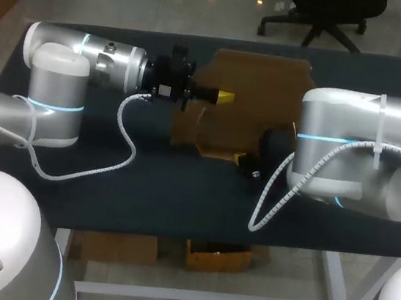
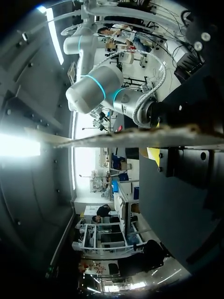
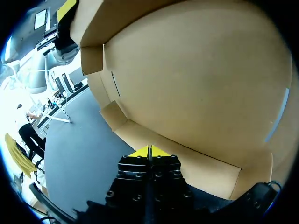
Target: Assemble the packaging by folding the flat box into shape, placing the metal phone stand inside, and closing the box properly
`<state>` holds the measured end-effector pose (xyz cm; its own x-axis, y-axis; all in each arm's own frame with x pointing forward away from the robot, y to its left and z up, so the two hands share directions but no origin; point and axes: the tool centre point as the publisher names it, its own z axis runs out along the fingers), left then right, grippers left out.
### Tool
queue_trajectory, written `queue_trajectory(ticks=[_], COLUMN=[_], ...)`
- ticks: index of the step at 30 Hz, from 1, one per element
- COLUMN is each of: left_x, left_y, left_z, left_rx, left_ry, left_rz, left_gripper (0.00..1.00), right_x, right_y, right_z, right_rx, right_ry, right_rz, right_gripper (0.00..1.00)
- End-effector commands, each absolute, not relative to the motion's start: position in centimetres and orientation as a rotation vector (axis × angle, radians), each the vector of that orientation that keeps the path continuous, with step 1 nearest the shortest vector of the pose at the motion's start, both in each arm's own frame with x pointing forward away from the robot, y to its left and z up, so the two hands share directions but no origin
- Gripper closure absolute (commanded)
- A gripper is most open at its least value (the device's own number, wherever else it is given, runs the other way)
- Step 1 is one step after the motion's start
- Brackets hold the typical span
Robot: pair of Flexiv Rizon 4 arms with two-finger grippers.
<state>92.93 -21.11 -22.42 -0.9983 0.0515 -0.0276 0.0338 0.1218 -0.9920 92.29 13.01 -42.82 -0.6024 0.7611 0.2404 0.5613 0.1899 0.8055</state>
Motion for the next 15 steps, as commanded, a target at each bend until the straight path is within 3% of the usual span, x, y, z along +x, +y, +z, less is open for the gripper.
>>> queue_trajectory(ticks=[1,15], left_x=[92.69,91.99], left_y=[-21.20,-21.12], left_z=[-22.63,-23.00], left_rx=[-0.085,-0.082], left_ry=[-2.345,-2.340], left_rz=[2.069,2.049], left_gripper=[1.00,1.00], right_x=[92.38,92.38], right_y=[13.20,13.20], right_z=[-43.30,-43.30], right_rx=[1.275,1.275], right_ry=[2.245,2.245], right_rz=[1.370,1.370], right_gripper=[1.00,1.00])
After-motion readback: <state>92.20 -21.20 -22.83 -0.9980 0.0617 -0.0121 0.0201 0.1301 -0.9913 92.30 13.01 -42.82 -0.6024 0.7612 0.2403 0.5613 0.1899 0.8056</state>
